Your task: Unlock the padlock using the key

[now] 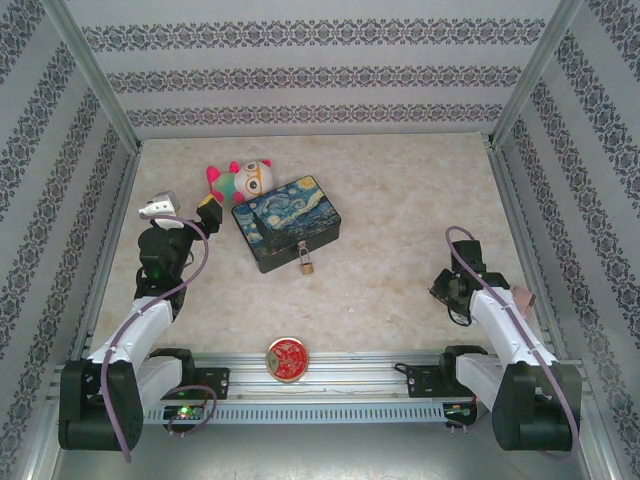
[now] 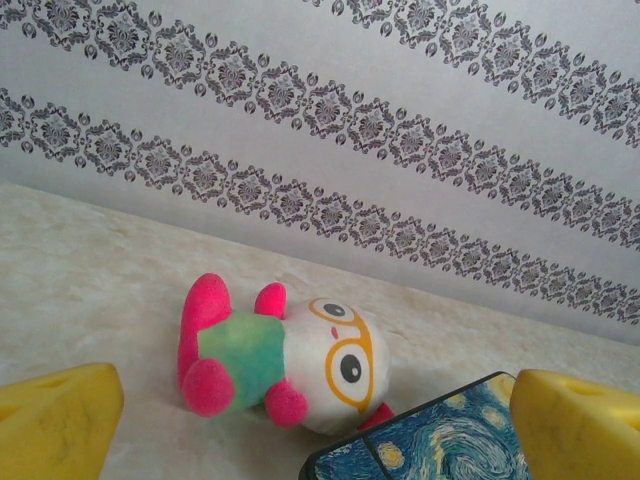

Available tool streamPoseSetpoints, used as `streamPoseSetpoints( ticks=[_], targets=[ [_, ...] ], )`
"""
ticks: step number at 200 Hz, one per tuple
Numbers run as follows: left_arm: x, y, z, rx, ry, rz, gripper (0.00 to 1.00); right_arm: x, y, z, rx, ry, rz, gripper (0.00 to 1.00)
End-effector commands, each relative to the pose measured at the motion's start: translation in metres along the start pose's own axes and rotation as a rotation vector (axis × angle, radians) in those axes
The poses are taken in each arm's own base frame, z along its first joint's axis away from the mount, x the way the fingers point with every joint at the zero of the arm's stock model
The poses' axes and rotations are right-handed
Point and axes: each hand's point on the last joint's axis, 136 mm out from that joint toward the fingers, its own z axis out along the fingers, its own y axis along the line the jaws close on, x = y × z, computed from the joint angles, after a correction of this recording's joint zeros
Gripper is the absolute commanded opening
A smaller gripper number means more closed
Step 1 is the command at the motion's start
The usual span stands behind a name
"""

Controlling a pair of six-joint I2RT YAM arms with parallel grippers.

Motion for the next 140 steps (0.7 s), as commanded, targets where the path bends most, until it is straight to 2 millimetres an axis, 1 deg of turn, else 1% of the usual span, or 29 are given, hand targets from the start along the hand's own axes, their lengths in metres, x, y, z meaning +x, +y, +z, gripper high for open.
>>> streamPoseSetpoints(
  ticks=[1, 57, 140],
  targets=[
    [-0.018, -0.003, 0.001, 0.007, -0.038, -0.014, 0.99, 0.007, -0.004, 0.007, -0.002, 0.033, 0.041, 0.35],
    [-0.014, -0.002, 0.003, 0.002, -0.025, -0.025, 0.99, 0.01, -0.001, 0.011, -0.021, 0.062, 0.042, 0.34],
    [-0.011, 0.001, 0.007, -0.005, -0.013, -0.031, 0.99, 0.01, 0.009, 0.019, -0.043, 0.121, 0.017, 0.26]
  ],
)
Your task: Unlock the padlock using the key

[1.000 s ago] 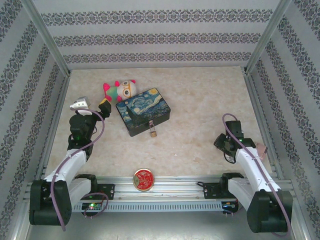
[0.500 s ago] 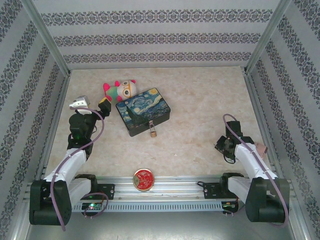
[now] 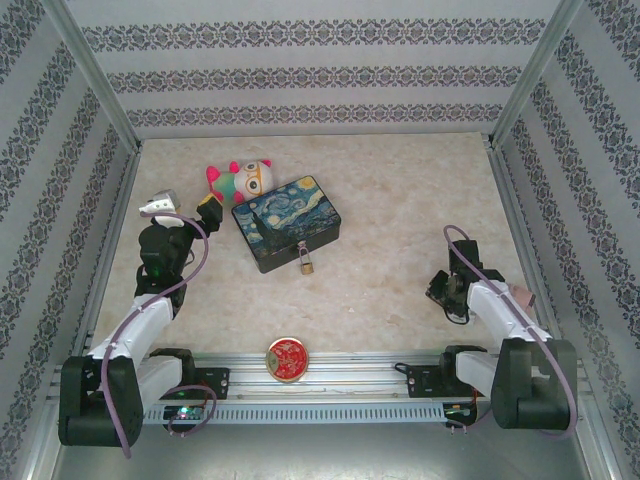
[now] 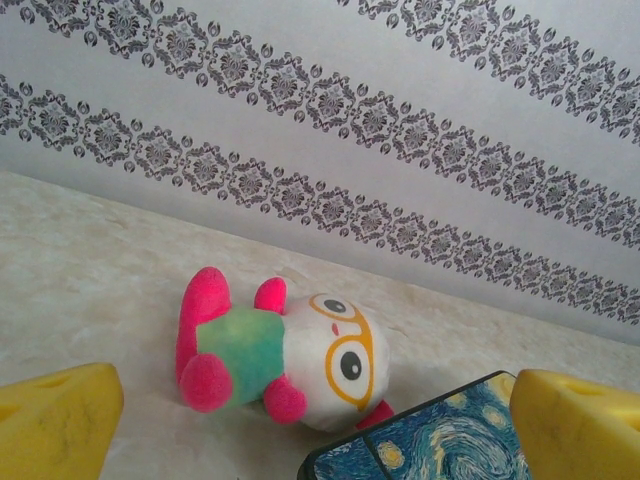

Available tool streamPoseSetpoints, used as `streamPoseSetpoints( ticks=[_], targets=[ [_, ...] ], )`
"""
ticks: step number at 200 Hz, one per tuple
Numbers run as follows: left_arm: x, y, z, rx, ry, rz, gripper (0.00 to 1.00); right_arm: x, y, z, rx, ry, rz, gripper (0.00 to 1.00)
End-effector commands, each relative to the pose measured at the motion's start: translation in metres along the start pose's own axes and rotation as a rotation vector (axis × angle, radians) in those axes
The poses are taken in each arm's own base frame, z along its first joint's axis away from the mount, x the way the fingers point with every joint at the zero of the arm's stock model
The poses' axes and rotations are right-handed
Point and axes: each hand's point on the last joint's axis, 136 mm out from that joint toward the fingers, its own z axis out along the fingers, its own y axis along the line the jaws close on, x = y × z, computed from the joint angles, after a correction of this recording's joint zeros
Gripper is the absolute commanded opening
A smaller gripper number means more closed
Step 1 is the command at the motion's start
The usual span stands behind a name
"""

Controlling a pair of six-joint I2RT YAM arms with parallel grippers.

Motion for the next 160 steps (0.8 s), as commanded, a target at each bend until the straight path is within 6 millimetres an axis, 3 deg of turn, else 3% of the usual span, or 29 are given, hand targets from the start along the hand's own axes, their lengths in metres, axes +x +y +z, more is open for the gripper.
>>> streamPoseSetpoints(
  ticks=[1, 54, 105, 160],
  targets=[
    [-0.014, -0.001, 0.003, 0.002, -0.03, -0.016, 0.99, 0.0, 0.001, 0.002, -0.005, 0.027, -0.001, 0.26],
    [-0.013, 0.0, 0.003, -0.002, -0.028, -0.019, 0.99, 0.0, 0.004, 0.005, -0.01, 0.043, -0.008, 0.17],
    [-0.014, -0.001, 0.003, 0.0, -0.028, -0.019, 0.99, 0.0, 0.006, 0.003, -0.025, 0.043, -0.016, 0.0],
    [-0.017, 0.001, 0.007, -0.04, 0.031, -0.042, 0.99, -0.006, 0.024, -0.014, -0.109, 0.015, -0.05, 0.0]
  ],
)
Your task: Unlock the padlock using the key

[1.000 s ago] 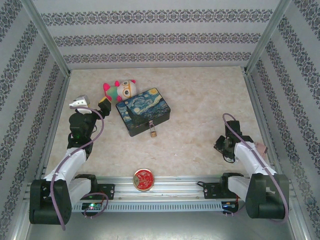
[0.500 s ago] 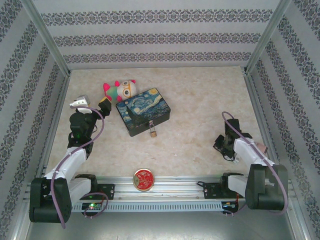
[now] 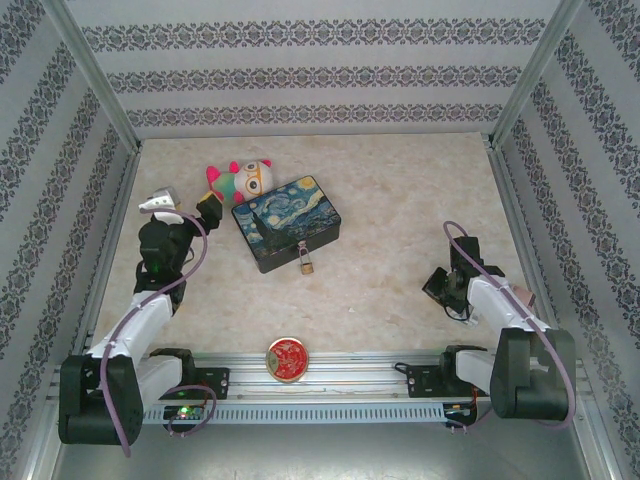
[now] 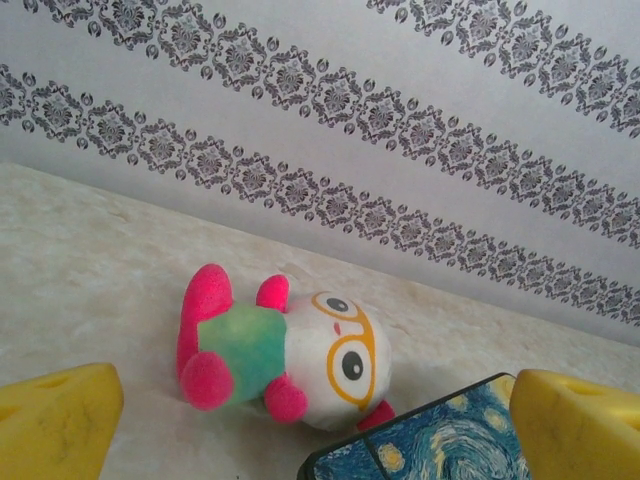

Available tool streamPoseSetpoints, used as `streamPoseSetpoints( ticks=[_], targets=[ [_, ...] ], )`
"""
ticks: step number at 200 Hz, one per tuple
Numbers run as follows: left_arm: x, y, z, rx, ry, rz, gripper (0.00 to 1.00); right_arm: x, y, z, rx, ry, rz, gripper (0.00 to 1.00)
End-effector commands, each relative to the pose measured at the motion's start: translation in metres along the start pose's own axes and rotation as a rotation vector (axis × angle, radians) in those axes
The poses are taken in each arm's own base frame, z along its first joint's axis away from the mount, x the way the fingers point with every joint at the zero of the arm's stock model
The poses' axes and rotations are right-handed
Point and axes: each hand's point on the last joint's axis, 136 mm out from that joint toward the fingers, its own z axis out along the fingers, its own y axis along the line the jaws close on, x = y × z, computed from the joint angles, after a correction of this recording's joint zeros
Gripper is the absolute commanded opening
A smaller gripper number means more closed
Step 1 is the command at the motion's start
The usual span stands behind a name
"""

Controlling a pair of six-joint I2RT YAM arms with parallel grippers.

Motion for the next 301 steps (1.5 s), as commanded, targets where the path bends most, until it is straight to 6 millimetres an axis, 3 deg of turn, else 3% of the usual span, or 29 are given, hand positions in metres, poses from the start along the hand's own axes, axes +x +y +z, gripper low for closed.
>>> streamPoseSetpoints(
  ticks=[1, 56, 90, 119, 147, 197, 246, 301],
  targets=[
    [-0.011, 0.001, 0.003, -0.024, 0.015, -0.027, 0.99, -0.004, 0.013, -0.014, -0.056, -0.016, -0.026, 0.0],
    [-0.01, -0.005, 0.004, -0.001, 0.044, -0.092, 0.99, -0.01, 0.045, -0.037, -0.157, -0.08, -0.06, 0.0],
    [-0.008, -0.016, 0.004, 0.054, 0.072, -0.143, 0.99, -0.009, 0.076, -0.046, -0.219, -0.095, -0.126, 0.0],
    [0.005, -0.03, 0.005, 0.108, 0.128, -0.19, 0.99, -0.006, 0.104, -0.05, -0.26, -0.091, -0.185, 0.0],
    [0.032, -0.059, 0.008, 0.178, 0.192, -0.172, 0.99, -0.004, 0.129, -0.049, -0.274, -0.092, -0.242, 0.0],
    [0.093, -0.131, 0.018, 0.337, 0.404, -0.131, 0.99, 0.009, 0.171, -0.036, -0.276, -0.057, -0.352, 0.0],
    [0.11, -0.177, 0.02, 0.436, 0.48, -0.114, 0.99, 0.019, 0.205, -0.028, -0.345, -0.026, -0.395, 0.0],
    [0.137, -0.203, 0.008, 0.461, 0.569, -0.06, 0.94, 0.022, 0.224, -0.034, -0.43, -0.03, -0.403, 0.0]
  ],
)
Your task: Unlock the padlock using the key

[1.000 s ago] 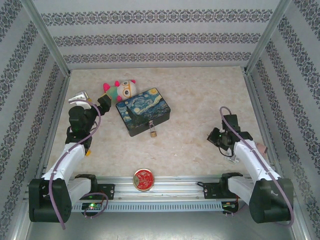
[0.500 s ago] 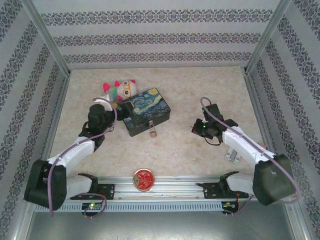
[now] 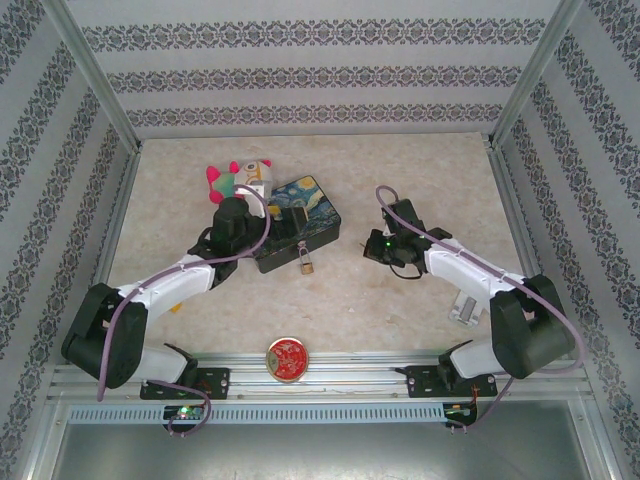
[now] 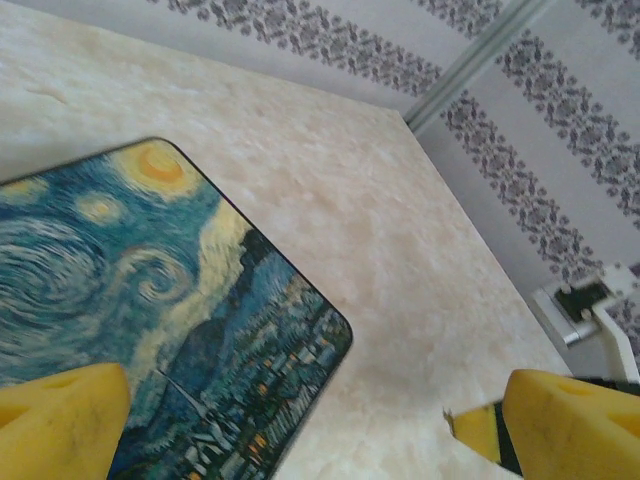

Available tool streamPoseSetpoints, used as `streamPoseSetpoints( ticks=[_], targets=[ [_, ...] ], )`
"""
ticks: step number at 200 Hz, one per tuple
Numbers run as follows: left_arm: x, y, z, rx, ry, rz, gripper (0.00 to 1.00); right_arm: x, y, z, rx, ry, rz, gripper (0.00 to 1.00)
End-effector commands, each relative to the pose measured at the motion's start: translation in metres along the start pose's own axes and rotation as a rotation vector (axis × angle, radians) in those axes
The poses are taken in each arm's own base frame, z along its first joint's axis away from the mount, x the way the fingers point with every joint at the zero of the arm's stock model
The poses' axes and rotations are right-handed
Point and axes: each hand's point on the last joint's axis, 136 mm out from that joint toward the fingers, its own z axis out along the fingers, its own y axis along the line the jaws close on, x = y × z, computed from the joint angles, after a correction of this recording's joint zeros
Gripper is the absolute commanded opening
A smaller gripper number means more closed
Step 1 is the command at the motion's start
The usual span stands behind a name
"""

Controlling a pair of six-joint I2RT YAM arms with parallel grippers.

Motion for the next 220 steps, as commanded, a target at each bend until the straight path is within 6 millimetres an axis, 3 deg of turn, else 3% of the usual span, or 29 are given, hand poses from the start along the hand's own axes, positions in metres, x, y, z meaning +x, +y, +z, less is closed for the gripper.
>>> streamPoseSetpoints(
  ticks=[1, 22, 86, 133, 164, 220],
  targets=[
    [0.016, -0.012, 0.007, -0.002, 0.066, 0.029, 0.94, -0.009, 0.024, -0.005, -0.078, -0.031, -0.009, 0.0],
    [0.029, -0.026, 0.014, 0.016, 0.112, 0.054, 0.89, -0.01, 0.03, -0.008, -0.101, -0.036, -0.017, 0.0],
    [0.052, -0.07, 0.041, 0.13, 0.192, 0.063, 0.6, -0.009, 0.042, -0.017, -0.151, -0.053, -0.03, 0.0],
    [0.063, -0.082, 0.061, 0.178, 0.233, 0.052, 0.42, -0.006, 0.049, -0.025, -0.186, -0.065, -0.038, 0.0],
    [0.068, -0.089, 0.069, 0.208, 0.255, 0.047, 0.36, -0.005, 0.051, -0.03, -0.198, -0.071, -0.041, 0.0],
    [0.07, -0.099, 0.075, 0.252, 0.254, 0.027, 0.37, -0.004, 0.057, -0.031, -0.214, -0.067, -0.049, 0.0]
  ],
)
